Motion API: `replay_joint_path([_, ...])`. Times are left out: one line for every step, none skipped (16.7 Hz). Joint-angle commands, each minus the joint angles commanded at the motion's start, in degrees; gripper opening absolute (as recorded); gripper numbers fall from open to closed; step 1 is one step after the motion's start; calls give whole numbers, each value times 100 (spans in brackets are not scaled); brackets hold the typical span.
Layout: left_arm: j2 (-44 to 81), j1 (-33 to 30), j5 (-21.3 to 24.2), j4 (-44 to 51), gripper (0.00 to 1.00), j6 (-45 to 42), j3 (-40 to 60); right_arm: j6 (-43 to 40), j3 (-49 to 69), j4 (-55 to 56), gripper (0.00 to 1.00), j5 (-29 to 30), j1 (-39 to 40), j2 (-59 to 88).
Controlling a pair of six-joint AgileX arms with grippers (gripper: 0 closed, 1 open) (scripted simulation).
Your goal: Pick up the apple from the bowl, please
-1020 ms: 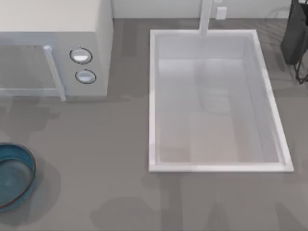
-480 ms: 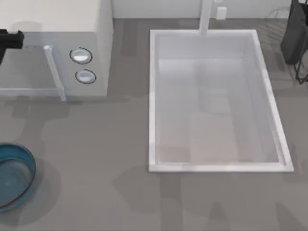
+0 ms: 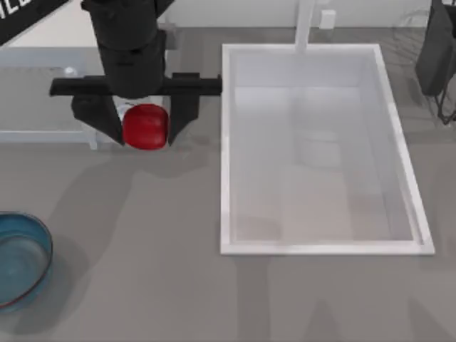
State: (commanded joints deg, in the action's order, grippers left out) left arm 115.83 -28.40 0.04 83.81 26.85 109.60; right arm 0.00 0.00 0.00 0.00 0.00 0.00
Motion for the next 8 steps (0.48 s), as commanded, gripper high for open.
replay_joint_path([52,-53,5,-39,0,53,17,0,0,0,100,0,0,0])
replay_joint_path([57,-58,5,-43,0,58,19,0,0,0,100,0,0,0])
replay_joint_path([57,-58,5,-43,0,58,19,0,0,0,100,0,0,0])
replay_joint_path([57,-58,5,-43,0,58,19,0,0,0,100,0,0,0])
replay_joint_path([49,-40,5,-31,0,44,-2,0,0,0,100,0,0,0])
replay_joint_path([48,-39,5,-48,0,44,-19,0,0,0,100,0,0,0])
replay_joint_path([49,-37,5,-122,0,42,-94,0,0,0,100,0,0,0])
replay_joint_path([58,-36,5,-255,0,39,-227,0,0,0,100,0,0,0])
